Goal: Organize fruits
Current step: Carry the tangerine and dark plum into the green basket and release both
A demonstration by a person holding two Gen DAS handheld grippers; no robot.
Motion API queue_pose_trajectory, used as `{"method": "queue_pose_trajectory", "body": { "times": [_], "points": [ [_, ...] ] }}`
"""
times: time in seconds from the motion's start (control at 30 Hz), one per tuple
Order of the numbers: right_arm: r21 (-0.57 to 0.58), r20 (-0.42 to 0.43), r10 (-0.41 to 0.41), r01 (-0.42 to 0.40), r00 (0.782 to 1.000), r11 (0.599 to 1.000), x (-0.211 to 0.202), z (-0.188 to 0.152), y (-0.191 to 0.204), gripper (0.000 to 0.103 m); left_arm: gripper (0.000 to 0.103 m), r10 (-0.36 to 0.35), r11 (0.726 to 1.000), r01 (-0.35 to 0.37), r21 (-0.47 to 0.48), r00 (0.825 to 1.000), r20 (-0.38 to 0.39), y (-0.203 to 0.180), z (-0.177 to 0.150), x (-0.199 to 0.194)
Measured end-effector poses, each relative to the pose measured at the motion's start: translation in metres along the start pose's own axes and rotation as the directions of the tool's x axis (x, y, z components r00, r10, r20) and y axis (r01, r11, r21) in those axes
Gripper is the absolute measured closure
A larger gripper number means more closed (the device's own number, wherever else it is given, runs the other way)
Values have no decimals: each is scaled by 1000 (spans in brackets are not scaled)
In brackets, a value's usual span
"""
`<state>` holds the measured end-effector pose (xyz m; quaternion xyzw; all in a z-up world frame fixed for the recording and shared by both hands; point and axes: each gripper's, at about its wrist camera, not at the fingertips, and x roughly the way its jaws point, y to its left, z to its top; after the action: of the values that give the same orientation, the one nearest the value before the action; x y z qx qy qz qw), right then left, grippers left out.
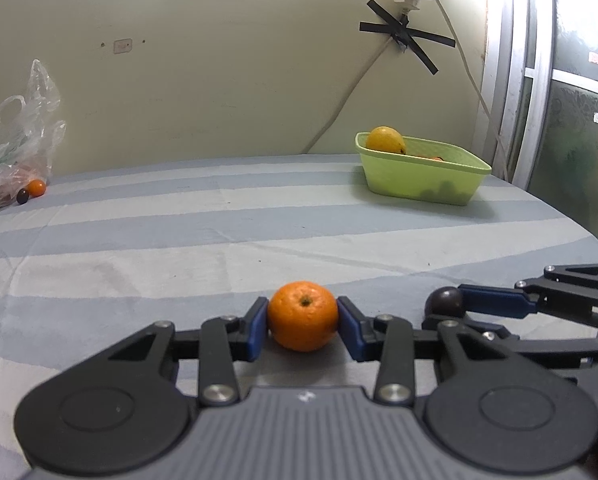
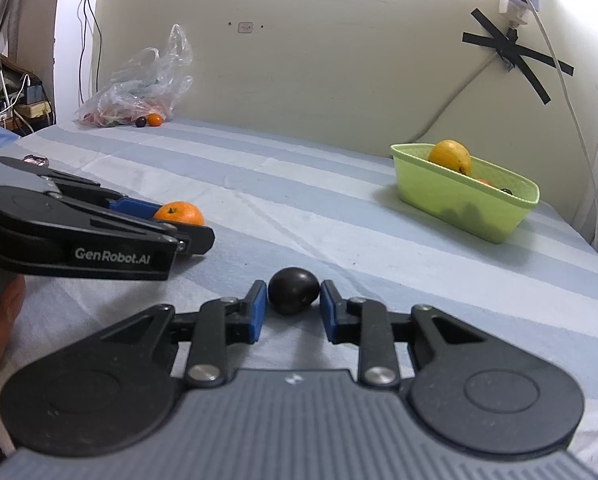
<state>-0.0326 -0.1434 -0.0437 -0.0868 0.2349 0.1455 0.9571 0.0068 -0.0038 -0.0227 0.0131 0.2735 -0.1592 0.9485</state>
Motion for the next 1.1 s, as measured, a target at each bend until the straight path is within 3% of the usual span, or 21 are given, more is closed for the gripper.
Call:
{"method": "queue_pose_trajectory", "body": {
  "times": [0.5,0.7,0.8,1.1],
  "points": [
    [-7,4,-1,1,1000,1000,1,0,1,73,66,-41,999,41,-11,999,-12,6,1,2],
    [89,17,43,-44,999,995,-1,1,-17,73,66,-106,993,104,-51,993,-48,9,11,8],
    [113,25,47,-49,999,992,-2,4,-33,73,66,-166,985,161,-64,984,-69,1,33,21],
    [230,141,-124,90,982,969,4,43,-126,73,66,-248,968,250,28,967,-52,-59,136,89]
  ]
}}
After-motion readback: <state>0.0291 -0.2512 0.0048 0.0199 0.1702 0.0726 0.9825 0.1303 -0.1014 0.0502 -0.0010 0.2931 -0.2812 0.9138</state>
